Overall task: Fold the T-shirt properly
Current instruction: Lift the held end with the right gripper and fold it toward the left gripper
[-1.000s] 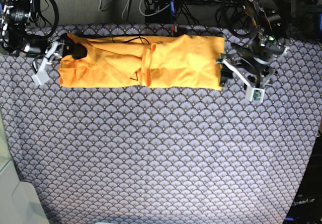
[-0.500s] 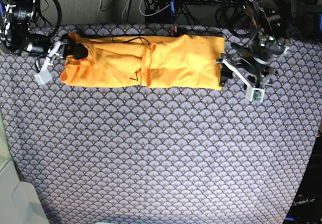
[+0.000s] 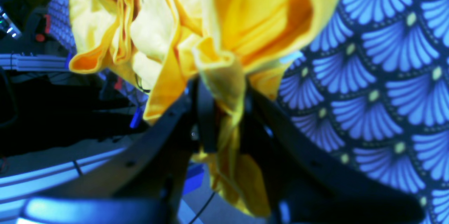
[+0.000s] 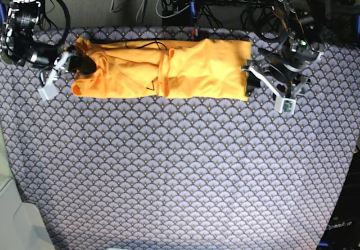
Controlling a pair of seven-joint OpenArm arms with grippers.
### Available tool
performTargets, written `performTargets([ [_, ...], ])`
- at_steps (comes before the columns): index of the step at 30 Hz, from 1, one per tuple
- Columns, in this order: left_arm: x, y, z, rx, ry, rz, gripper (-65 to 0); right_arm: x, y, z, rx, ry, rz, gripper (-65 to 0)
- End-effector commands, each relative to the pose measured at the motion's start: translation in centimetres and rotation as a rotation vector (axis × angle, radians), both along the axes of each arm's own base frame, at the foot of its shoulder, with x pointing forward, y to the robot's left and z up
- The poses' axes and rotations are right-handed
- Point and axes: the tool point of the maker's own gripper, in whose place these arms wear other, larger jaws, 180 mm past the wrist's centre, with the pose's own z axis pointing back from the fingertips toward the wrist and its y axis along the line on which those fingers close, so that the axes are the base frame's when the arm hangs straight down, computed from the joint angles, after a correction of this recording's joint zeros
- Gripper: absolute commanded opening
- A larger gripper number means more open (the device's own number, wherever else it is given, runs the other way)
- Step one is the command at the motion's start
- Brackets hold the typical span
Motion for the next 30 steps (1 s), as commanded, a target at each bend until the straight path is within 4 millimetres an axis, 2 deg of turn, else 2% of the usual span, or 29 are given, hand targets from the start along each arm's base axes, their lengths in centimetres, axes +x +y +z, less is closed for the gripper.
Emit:
performTargets([
  [1,0.8,0.1,1.2,-0.004,-0.049,0.0,-18.7,1.1,-0.2,1.4,0.015,-0.058,-0.015,-57.4],
  [4,0.8,0.1,1.2,-0.004,-0.049,0.0,-18.7,1.3,0.4,1.4,0.022,-0.065,-0.003,-57.4],
  [19,1.3,0.2,1.6,0.0,-0.059,-0.002,-18.6,2.2,7.2,1.8,0.133,-0.13,0.114,-57.7],
  [27,1.8,0.4,2.0,0.002,-0.074,0.005,-18.6,2.7,12.8,5.3,0.166,-0.275,0.238,-57.7],
  [30,1.8,1.7,2.2,0.007,-0.08,0.045,-18.6,3.0,13.3,5.4,0.164,-0.284,0.242,-57.7],
])
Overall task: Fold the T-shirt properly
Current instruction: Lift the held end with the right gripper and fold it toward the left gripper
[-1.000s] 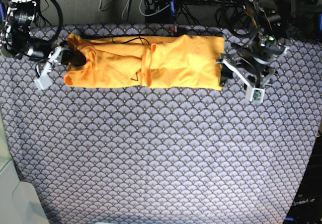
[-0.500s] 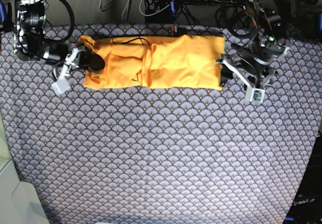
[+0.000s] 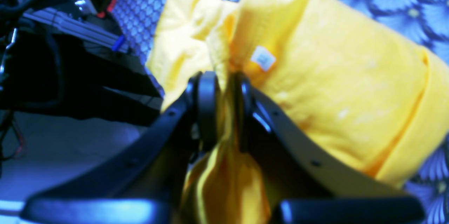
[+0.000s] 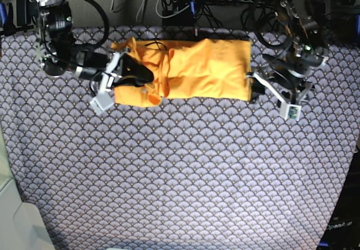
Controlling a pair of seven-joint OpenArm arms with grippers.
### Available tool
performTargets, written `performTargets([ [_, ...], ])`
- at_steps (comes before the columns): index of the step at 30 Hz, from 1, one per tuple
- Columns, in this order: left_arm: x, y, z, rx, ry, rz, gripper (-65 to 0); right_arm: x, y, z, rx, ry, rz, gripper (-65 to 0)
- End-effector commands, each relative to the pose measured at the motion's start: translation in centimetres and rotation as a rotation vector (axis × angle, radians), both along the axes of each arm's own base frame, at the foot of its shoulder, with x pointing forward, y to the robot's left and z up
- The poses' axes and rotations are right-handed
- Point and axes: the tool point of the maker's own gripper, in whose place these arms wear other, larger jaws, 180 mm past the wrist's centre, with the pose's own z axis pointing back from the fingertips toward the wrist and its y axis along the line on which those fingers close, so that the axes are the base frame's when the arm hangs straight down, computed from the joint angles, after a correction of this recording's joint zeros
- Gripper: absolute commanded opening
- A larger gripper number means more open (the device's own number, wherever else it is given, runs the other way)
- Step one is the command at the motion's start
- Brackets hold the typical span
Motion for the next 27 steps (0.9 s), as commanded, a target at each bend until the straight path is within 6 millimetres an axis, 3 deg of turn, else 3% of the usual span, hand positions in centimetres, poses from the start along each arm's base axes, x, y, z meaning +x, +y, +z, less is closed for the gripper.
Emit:
performTargets([
  [1,0.9,0.6,1.5,0.003,-0.055,0.016,-18.6,0.7,0.4,1.5,0.037,-0.047,0.001,-57.7],
  [6,0.6,2.6,1.6,0.017,-0.055,0.065,-18.4,0.3,2.0,1.6,0.056,-0.044,0.036,-57.6],
  [12,0.6,3.5,1.8,0.043,-0.056,0.065,-18.4,0.4,6.0,2.9,0.109,-0.077,0.132,-57.6],
  [14,0.5,4.6,1.9,0.059,-0.054,0.084,-18.4,0.6,7.1,3.5,0.129,-0.09,0.15,-57.6],
  [21,-0.5,6.5,-1.0,0.056,0.03,0.107,-18.5,1.9,8.3,5.0,0.143,-0.136,0.173,-57.5],
  [27,-0.6,6.5,-1.2,0.053,0.034,0.106,-18.5,1.7,7.7,4.4,0.116,-0.124,0.182,-57.4],
])
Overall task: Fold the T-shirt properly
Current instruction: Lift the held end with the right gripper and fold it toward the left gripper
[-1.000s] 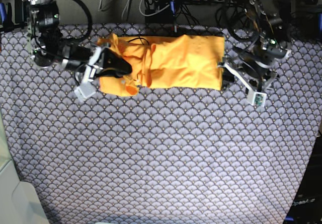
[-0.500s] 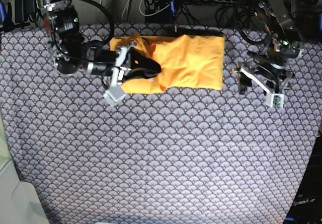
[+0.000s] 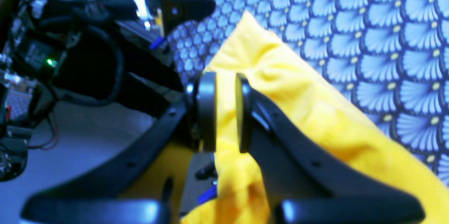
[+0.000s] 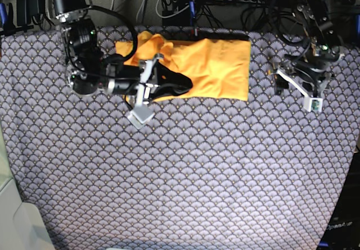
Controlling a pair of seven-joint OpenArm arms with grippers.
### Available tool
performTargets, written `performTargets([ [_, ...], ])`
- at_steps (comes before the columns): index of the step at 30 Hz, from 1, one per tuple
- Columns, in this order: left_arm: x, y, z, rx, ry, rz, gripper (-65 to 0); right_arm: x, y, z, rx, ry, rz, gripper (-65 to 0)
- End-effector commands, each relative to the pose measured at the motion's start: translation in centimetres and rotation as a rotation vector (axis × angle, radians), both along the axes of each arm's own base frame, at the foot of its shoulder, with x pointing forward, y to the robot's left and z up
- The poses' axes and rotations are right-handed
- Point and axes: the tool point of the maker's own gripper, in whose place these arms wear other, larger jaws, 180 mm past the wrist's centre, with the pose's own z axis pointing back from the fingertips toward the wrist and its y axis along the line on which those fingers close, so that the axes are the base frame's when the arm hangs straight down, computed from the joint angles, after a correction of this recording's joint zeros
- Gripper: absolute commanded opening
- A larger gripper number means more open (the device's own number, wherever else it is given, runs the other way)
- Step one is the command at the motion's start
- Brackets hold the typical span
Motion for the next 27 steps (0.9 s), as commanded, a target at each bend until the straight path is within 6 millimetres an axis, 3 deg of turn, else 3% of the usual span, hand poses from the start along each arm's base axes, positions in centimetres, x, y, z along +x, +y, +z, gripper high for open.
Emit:
performTargets([
  [1,0.9,0.1,1.4,0.005,-0.053,-0.006,-18.5,0.8,-0.3,1.4,0.031,-0.04,-0.011,-57.4],
  [5,2.1,0.1,1.9,-0.002,-0.072,-0.004,-18.5,0.7,-0.4,1.4,0.024,-0.047,-0.006,-57.3],
  [21,3.0,0.1,2.7,0.001,-0.101,-0.006,-18.4,1.3,-3.5,0.0,-0.095,-0.013,-0.058,-57.3],
  [27,3.1,0.1,2.7,0.0,-0.102,-0.008,-18.4,1.6,-3.6,4.2,-0.111,-0.014,-0.18,-57.2],
])
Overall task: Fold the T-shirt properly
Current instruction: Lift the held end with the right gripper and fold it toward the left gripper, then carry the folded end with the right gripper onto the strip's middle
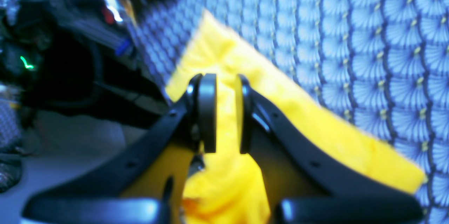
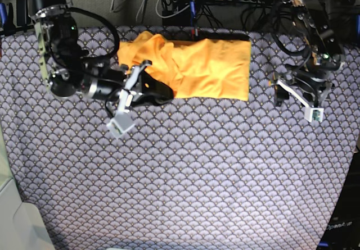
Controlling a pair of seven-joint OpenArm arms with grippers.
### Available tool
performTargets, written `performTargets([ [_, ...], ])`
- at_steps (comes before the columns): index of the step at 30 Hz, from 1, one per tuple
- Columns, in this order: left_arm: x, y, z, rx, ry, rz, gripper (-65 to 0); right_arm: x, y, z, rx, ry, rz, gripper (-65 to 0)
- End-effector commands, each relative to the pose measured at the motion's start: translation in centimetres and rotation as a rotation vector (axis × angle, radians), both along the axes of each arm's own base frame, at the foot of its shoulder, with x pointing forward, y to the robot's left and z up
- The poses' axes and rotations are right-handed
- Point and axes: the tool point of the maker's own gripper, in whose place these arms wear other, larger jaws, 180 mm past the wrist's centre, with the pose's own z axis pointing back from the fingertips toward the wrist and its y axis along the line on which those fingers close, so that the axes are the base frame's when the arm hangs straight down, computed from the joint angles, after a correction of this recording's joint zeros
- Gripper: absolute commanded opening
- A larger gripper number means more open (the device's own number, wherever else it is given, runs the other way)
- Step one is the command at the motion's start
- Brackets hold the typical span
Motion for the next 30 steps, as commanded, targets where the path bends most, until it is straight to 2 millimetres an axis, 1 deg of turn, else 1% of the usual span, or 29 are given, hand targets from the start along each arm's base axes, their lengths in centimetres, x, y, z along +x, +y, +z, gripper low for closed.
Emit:
performTargets([
  [1,1.2,0.2,1.6,0.006,-0.059,-0.005,-18.4,0.5,-0.2,1.2,0.03,0.009,-0.045,-57.2],
  [3,1.3,0.3,1.8,0.008,-0.062,-0.004,-18.4,0.5,-0.5,1.1,0.032,0.057,-0.102,-56.3],
  [4,1.3,0.3,1.8,0.01,-0.064,-0.004,-18.4,0.3,-0.6,0.7,0.034,0.093,-0.129,-54.7],
  [6,1.3,0.3,1.7,0.009,-0.062,-0.004,-18.4,0.0,-0.8,0.1,0.036,0.143,-0.165,-50.5],
  [10,1.4,0.3,1.7,0.009,-0.061,-0.005,-18.4,-0.7,-0.9,-0.8,0.039,0.195,-0.198,-38.2],
  [12,1.3,0.3,1.0,-0.003,-0.044,-0.002,-18.4,-1.0,-0.7,-0.9,0.047,0.205,-0.2,-34.7],
  [13,1.6,0.3,1.1,-0.007,-0.049,-0.001,-18.4,-1.2,-0.6,-1.0,0.053,0.213,-0.201,-33.6],
  [15,1.7,0.3,0.6,-0.019,-0.036,0.002,-18.4,-1.5,-0.4,-1.3,0.06,0.231,-0.208,-33.1],
  [18,1.6,0.3,0.0,-0.027,-0.021,0.004,-18.4,-1.9,-0.2,-2.2,0.054,0.318,-0.257,-32.9],
  [20,1.6,0.3,0.0,-0.028,-0.023,0.004,-18.4,-2.2,0.4,-2.8,0.044,0.382,-0.284,-32.8],
  [22,1.6,0.3,0.1,-0.027,-0.024,0.004,-18.4,-2.1,1.0,-3.0,0.047,0.407,-0.314,-32.8],
  [24,1.7,0.3,0.2,-0.026,-0.028,0.003,-18.4,-2.0,1.3,-3.7,0.031,0.436,-0.36,-32.8],
  [27,1.9,0.3,0.3,-0.026,-0.03,0.004,-18.4,-2.3,1.4,-5.1,-0.048,0.433,-0.41,-32.8],
  [30,1.9,0.4,0.4,-0.023,-0.033,0.005,-18.4,-2.1,1.7,-5.7,-0.094,0.408,-0.437,-32.8],
])
